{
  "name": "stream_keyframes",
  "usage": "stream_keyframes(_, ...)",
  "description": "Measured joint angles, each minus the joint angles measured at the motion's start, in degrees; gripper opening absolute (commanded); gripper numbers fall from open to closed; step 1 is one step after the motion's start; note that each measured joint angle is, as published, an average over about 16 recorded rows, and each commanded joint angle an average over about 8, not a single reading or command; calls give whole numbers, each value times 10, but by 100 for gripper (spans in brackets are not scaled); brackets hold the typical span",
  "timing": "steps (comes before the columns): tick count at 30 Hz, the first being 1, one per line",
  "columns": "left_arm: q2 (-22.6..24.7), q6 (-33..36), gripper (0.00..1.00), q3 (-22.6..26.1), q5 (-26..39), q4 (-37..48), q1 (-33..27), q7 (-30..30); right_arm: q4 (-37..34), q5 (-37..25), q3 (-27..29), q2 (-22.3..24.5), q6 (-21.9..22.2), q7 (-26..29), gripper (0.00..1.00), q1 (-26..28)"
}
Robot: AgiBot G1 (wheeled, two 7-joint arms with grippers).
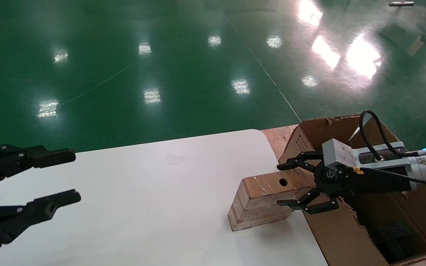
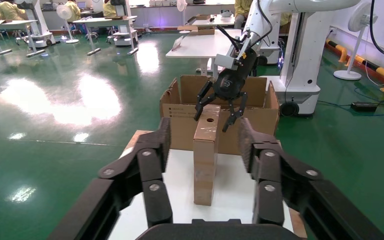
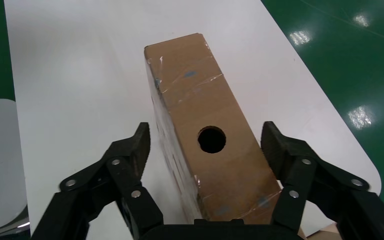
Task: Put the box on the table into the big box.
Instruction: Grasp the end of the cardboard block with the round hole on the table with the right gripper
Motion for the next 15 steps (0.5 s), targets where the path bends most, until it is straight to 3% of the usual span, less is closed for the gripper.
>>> stream_keyframes(15,0,0,100,0,0,0,0,0,25,7,-1,5,1,16,0,1)
